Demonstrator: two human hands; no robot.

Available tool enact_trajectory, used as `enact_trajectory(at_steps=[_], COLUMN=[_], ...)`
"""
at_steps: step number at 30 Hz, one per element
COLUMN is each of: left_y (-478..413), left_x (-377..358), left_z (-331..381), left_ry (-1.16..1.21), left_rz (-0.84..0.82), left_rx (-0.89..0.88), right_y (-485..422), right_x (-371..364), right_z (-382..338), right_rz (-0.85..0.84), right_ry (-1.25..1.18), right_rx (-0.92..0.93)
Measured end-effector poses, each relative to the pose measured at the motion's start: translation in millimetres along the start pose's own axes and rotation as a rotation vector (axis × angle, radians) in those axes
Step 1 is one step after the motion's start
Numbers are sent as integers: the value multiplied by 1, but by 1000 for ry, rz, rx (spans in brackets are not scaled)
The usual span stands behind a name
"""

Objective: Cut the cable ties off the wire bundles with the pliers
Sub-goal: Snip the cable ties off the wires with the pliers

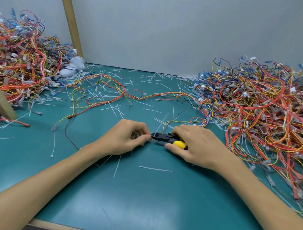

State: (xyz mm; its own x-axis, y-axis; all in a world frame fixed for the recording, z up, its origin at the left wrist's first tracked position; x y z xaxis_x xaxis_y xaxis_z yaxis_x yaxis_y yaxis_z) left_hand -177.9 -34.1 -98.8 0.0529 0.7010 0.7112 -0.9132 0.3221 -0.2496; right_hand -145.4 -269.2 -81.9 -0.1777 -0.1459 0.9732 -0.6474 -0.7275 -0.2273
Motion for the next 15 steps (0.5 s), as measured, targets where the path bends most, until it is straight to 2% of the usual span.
enact_trajectory(at_steps=[6, 12, 15], left_y=[-2, -3, -2], left_x=[0, 0, 1], left_z=[-4, -3, 1], left_ry=[82, 65, 77], left_rz=[-2, -3, -1], left_rx=[62, 70, 71], right_y=[-2, -2, -3], right_x=[-7, -5, -3], right_z=[2, 0, -2], right_rz=[44, 120, 87], right_ry=[19, 53, 38], right_rx=[34, 80, 71])
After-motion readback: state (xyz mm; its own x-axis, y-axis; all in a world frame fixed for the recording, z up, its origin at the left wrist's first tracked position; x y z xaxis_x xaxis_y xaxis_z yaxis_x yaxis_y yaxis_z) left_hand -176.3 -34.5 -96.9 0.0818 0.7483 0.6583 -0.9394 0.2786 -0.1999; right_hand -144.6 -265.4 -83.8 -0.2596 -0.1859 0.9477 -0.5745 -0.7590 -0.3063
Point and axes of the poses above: each hand's wrist, its own y-axis away from the middle knuckle, its own x-axis out of the back of the hand, z = x × y, the point moved 1 cm from there along -y, towards the middle knuckle, and after that the axes turned 1 degree about -z, right-handed, at the moved point
